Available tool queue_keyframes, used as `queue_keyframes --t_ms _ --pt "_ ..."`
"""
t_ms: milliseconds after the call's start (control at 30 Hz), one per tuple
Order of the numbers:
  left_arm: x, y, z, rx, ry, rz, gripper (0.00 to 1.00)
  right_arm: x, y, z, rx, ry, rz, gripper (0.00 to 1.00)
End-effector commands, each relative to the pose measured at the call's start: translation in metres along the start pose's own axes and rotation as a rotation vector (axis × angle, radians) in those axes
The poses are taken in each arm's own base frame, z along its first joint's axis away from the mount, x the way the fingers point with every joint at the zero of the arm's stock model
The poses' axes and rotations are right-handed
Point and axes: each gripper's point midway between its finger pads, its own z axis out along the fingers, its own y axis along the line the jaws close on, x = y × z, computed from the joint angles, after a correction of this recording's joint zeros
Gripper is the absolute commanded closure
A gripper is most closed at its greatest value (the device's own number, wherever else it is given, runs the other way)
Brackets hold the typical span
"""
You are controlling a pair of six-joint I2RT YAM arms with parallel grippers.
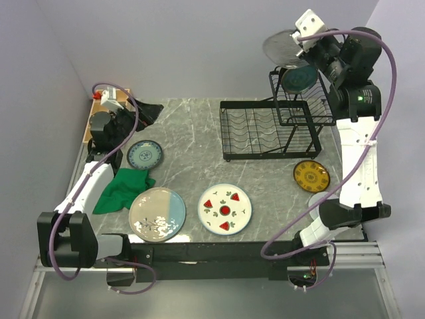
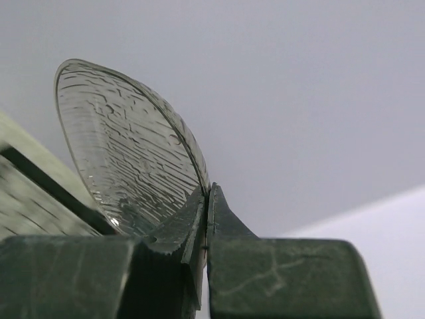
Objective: Load the plates into the dish rack
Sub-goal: Insert the plate into the dish rack
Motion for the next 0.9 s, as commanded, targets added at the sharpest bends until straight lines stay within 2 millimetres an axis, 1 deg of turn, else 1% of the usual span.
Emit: queue_keyframes --t_ms 0,67,100,133,167,333,400,433,500,533,667,700,867 --pt "-0.005 -0.012 0.004 0.064 -0.001 0.018 0.01 0.043 -0.025 -0.007 0.047 0.128 -0.210 1.00" --pt "-0.004 -0.012 0.006 0.074 0.005 0.021 0.01 0.059 -0.035 -0.008 0.054 0.170 -0.253 1.00" --pt "-0.004 -0.011 0.009 0.076 0.007 0.021 0.01 0.062 -0.035 -0.007 0.048 0.179 -0.266 1.00" --pt "-0.004 -0.012 0.009 0.083 0.010 0.025 0.01 0.078 -0.038 -0.006 0.043 0.220 -0.281 1.00" --pt "-0.004 -0.012 0.011 0.088 0.012 0.025 0.01 0.083 -0.040 -0.006 0.034 0.239 -0.322 1.00" --pt "-0.001 -0.007 0.018 0.092 0.030 0.018 0.01 0.113 -0.033 0.005 -0.017 0.298 -0.416 1.00" --pt "0.000 -0.005 0.021 0.089 0.037 0.019 0.01 0.120 -0.033 0.009 -0.030 0.307 -0.452 1.00" --pt "0.000 -0.005 0.022 0.088 0.038 0.022 0.00 0.126 -0.032 0.012 -0.040 0.316 -0.459 1.00" --pt "0.000 -0.003 0.023 0.084 0.041 0.024 0.01 0.129 -0.032 0.016 -0.059 0.314 -0.487 1.00" --pt "-0.001 -0.002 0.023 0.083 0.041 0.021 0.01 0.136 -0.029 0.020 -0.076 0.320 -0.496 1.00" --pt "0.000 0.003 0.026 0.085 0.051 0.010 0.00 0.149 -0.024 0.028 -0.119 0.322 -0.558 1.00" --pt "-0.002 0.003 0.026 0.086 0.050 0.009 0.01 0.155 -0.022 0.031 -0.133 0.329 -0.562 1.00" --pt "-0.003 0.004 0.030 0.088 0.059 -0.004 0.01 0.163 -0.019 0.038 -0.155 0.328 -0.586 1.00"
